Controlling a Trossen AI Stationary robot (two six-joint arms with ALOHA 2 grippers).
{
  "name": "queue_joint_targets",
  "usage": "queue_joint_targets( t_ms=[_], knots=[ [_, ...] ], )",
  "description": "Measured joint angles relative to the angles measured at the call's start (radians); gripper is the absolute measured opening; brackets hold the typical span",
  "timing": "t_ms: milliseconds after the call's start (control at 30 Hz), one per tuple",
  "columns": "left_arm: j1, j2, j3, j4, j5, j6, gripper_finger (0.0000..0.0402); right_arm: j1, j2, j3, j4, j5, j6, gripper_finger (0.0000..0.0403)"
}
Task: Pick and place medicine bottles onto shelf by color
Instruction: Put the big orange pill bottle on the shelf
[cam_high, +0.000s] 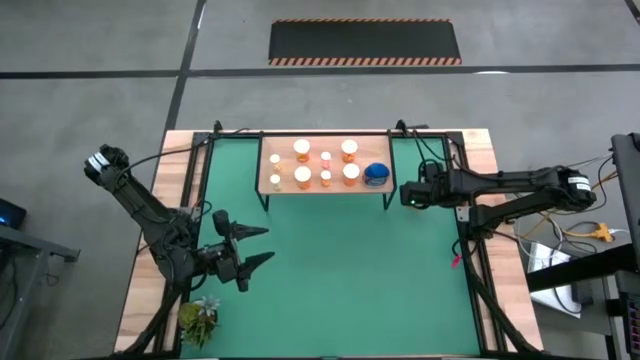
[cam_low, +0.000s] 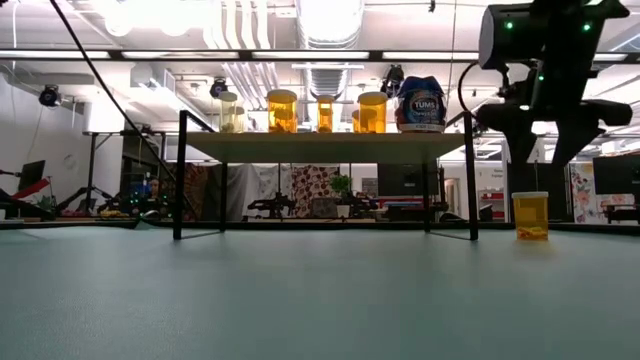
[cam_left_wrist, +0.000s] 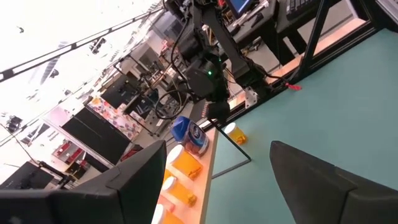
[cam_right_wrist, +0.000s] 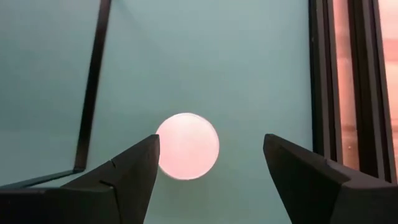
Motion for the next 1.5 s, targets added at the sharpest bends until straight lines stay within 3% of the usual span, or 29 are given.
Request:
queue_joint_targets(
  t_ms=[1167,1500],
  knots=[
    [0.0,0.0,0.0,0.001,-0.001,-0.002,0.027,0.002,0.001,-0.2,0.29,0.042,0.021,0.0278],
    [0.0,0.0,-0.001,0.001,-0.001,-0.003,0.027,0.002,0.001,-0.203,0.301,0.034,0.031,0.0225]
  ],
)
